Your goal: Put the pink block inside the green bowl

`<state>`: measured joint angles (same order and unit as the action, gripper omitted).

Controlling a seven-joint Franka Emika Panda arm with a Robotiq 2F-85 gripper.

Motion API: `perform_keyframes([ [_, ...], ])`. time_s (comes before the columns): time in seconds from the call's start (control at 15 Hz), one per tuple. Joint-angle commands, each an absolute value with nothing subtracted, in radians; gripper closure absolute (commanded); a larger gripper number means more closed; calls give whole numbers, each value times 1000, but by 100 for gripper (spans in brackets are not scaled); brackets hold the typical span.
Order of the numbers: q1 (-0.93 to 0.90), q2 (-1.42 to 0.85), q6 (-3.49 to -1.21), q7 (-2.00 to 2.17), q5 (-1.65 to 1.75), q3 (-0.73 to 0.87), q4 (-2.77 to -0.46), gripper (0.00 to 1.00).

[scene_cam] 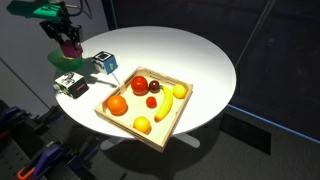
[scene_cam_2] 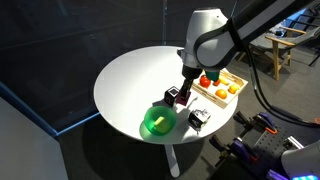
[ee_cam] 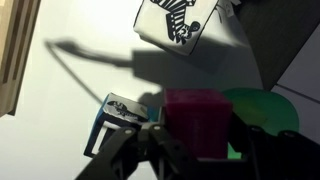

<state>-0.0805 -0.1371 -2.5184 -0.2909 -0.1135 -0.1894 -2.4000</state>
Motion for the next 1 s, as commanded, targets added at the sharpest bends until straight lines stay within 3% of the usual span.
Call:
perform_keyframes([
  [0.0,-89,-137,-2516,-292,-115,-181,-2399,70],
  [0.93,-157,-146,-2515,-160,68,-181,-2344,70],
])
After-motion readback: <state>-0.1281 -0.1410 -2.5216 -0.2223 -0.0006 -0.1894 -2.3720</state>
